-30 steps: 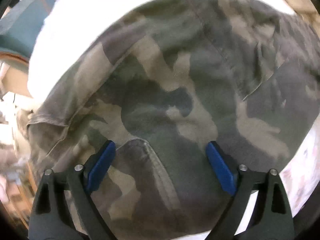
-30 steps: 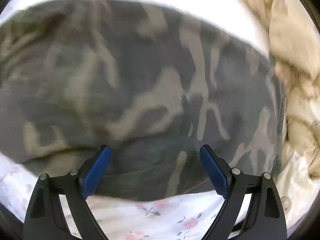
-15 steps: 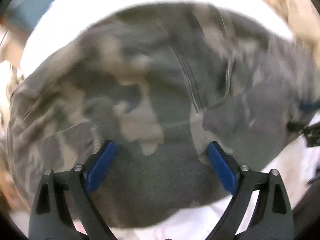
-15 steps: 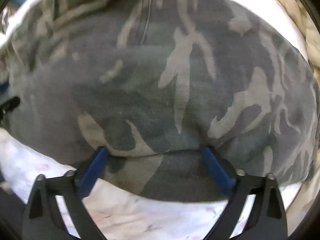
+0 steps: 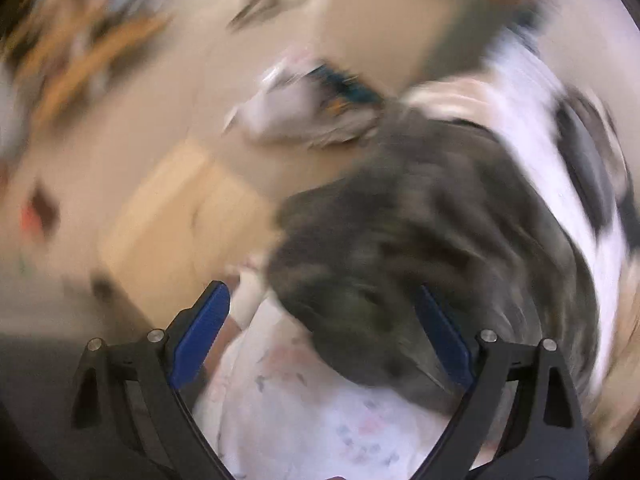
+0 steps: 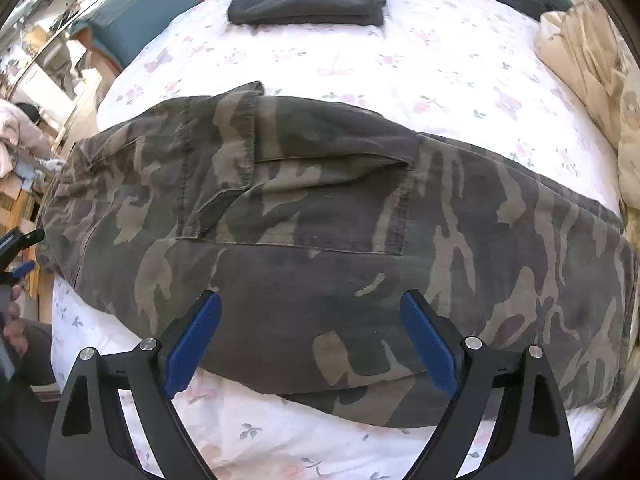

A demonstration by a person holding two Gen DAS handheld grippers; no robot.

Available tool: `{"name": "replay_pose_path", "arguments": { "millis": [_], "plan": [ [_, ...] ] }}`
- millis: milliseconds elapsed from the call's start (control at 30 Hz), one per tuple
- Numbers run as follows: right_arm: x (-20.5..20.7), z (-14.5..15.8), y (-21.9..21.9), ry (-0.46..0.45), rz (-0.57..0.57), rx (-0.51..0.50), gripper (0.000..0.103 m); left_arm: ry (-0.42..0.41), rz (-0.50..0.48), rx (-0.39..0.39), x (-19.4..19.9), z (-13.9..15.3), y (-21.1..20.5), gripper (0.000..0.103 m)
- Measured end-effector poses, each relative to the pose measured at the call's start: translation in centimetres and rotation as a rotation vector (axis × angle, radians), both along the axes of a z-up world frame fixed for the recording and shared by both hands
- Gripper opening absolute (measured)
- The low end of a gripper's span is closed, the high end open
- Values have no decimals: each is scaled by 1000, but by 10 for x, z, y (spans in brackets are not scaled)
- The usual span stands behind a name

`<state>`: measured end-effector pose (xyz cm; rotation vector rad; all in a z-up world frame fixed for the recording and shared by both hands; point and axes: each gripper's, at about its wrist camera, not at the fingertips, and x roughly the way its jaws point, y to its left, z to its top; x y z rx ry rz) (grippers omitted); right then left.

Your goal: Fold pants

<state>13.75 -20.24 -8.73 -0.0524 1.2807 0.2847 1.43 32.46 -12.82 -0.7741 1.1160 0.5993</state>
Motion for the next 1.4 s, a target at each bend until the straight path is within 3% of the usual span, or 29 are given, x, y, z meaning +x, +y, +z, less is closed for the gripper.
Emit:
{"name": "replay_pose_path", "arguments": {
  "millis": [67,100,167,233,267,300,333,367,533,633,700,767,867,933,1000,1067,1167,1233,1300,1367,1400],
  "plan": [
    [-4,-2,1,-29,32,-56,93,-73,76,-155,0,-26,7,89],
    [-7,-3,3,-52,55,-98,93,-78,65,-165,6,-31,7,89],
    [-8,-8,-2,-77,80,-154,93,-85,18,-116,18,-34,3,88],
    [-10,-9,-3,-88,80,-181,93,-107,47,-97,29,-36,-2,86],
    [-7,-11,-2,-88,75,-181,93,-115,72,-108,35,-37,-7,75],
    [-8,-10,-5,-88,68,-180,93,-120,82,-107,34,-38,-8,51],
    [-9,-9,-9,-86,58,-179,93,-129,70,-87,35,-36,-9,42],
    [-8,-12,-14,-79,43,-179,93,-131,39,-46,37,-31,-18,24],
    [-1,-7,-39,-57,-48,-152,93,-195,-191,366,55,44,-81,17],
    [5,5,-41,-92,-98,-136,93,-319,-302,363,58,84,-116,14],
    [6,13,-39,-126,-109,-137,93,-361,-452,501,67,115,-165,14],
    [7,26,-38,-175,-113,-140,93,-397,-571,590,74,133,-208,14],
    [10,41,-46,-225,-150,-127,93,-414,-768,691,83,142,-284,14],
    [14,48,-58,-235,-183,-111,93,-388,-906,742,88,131,-337,15],
    [16,54,-69,-243,-214,-97,93,-348,-1047,636,91,101,-383,14],
    [17,57,-79,-240,-243,-59,93,-261,-1111,608,96,70,-412,14],
    [17,54,-90,-221,-265,-25,93,-177,-1197,525,103,22,-435,16],
    [18,49,-93,-206,-266,-37,93,-123,-1240,464,103,3,-441,25],
    [19,44,-91,-198,-253,-51,93,-104,-1278,340,97,-1,-438,53],
    [21,42,-87,-195,-238,-57,93,-112,-1303,275,94,8,-433,72],
    [22,41,-84,-192,-230,-55,93,-126,-1317,253,88,20,-429,76]
  ]
}}
